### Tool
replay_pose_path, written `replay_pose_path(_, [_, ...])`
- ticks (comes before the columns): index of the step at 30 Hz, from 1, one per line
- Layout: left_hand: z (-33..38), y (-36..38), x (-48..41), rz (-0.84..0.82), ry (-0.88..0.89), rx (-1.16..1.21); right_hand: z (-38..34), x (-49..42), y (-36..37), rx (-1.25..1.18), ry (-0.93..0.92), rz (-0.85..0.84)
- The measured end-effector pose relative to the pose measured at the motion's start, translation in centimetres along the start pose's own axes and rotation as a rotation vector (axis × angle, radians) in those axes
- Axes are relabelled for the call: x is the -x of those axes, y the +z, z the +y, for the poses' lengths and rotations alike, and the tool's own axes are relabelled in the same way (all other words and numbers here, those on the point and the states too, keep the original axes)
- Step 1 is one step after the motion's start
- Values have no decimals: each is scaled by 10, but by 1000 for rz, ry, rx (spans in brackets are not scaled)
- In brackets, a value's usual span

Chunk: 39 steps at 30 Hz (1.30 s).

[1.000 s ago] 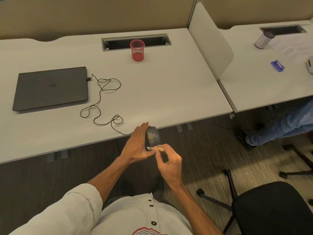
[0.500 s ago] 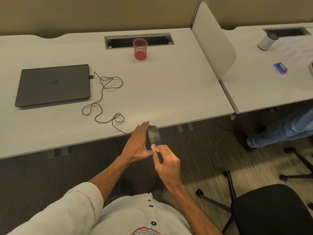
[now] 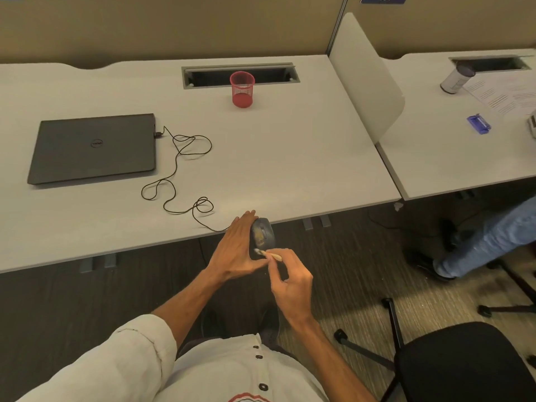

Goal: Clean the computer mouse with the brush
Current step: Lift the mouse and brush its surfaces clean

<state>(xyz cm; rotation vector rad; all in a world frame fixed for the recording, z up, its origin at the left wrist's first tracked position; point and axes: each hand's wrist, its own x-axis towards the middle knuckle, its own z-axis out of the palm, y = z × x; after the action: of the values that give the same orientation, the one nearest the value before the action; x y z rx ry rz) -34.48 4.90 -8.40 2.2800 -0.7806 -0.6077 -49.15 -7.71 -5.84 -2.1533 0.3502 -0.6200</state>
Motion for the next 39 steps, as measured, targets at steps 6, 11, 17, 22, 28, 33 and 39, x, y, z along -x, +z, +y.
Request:
replay_pose_path(6, [0, 1, -1, 25, 21, -19, 2, -11, -10, 78, -7, 124])
replay_pose_path(11, [1, 2, -1, 28, 19, 8, -1, -10, -1, 112, -50, 6])
replay_pose_path(17, [3, 2, -2, 4, 27, 70, -4, 3, 8, 114, -101, -66])
replay_pose_path(22, [5, 5, -4, 0, 48, 63, -1, 0, -2, 133, -124, -6])
replay_pose_path(28, [8, 8, -6, 2, 69, 41, 7, -15, -15, 221, -131, 64])
replay_pose_path(33, [11, 6, -7, 7, 92, 80, 6, -9, -7, 216, -154, -8])
replay_pose_path(39, [8, 4, -7, 15, 95, 101, 1, 4, 0, 157, -147, -63])
